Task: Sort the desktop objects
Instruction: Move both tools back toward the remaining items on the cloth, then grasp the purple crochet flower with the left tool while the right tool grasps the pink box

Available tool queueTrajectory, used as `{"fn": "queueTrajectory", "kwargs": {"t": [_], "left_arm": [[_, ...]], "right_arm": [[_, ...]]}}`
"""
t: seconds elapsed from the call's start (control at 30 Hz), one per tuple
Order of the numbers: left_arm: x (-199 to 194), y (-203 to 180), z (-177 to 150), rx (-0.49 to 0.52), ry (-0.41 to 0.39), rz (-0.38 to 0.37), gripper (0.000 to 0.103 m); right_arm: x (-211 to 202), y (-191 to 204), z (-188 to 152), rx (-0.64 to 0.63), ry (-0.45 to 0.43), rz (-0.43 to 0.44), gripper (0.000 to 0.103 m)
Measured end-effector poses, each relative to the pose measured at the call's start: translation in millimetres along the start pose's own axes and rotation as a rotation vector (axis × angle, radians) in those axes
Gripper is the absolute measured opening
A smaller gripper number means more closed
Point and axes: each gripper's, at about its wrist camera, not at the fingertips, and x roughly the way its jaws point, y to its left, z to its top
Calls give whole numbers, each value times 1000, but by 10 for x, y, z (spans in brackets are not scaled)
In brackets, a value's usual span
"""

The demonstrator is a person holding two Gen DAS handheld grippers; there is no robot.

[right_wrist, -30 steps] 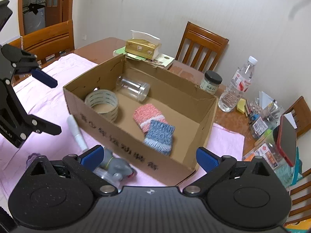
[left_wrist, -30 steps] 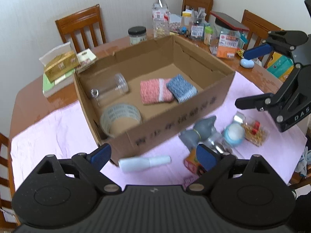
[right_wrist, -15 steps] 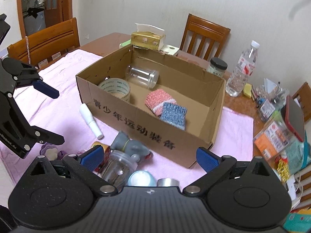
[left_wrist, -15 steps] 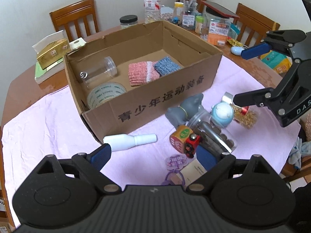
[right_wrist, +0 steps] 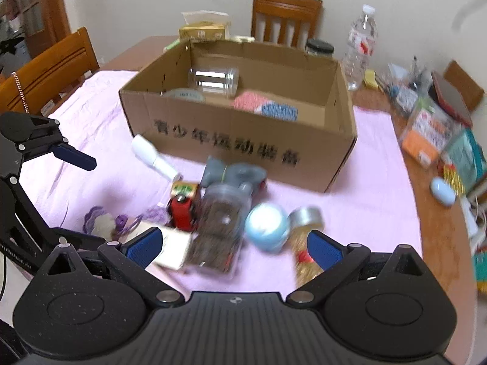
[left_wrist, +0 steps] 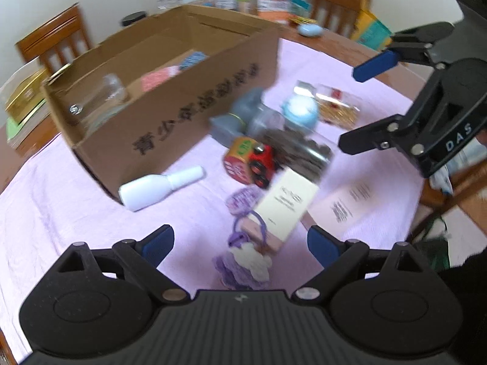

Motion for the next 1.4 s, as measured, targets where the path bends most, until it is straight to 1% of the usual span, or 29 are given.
{"fn": "queueTrajectory", "kwargs": {"t": [0.13, 0.43, 0.53, 0.6, 0.63, 0.7, 0.77, 0.83, 1.03, 1.3, 1.4], "left_arm": [[36, -36, -85, 65, 1, -14, 94], [143, -44, -216, 157, -7, -28, 93], [185, -37, -246, 179, 2, -36, 87], [201, -35, -264, 200, 1, -39, 79], [210, -28, -269, 205, -2, -42, 78], [232, -7, -272, 209, 2, -48, 71], [243, 10, -278, 215, -1, -54, 67], [255, 14, -276, 226, -2, -58, 65], [311, 17, -282, 230, 9, -78, 50], [304, 54, -295, 211, 2, -99, 49], [294, 58, -294, 207, 1, -104, 49]], "right_arm": [[9, 155, -120, 23, 22, -14, 103], [66, 310, -303, 128, 62, -32, 103], [102, 359, -358, 157, 75, -33, 103], [109, 386, -385, 168, 79, -33, 103], [113, 397, -398, 172, 79, -31, 103], [119, 411, -415, 181, 82, -32, 103], [130, 417, -434, 191, 86, -34, 103], [134, 422, -449, 205, 87, -34, 103], [173, 445, -491, 235, 107, -38, 103], [280, 464, -516, 292, 140, -30, 103], [354, 473, -495, 313, 146, -47, 103]]}}
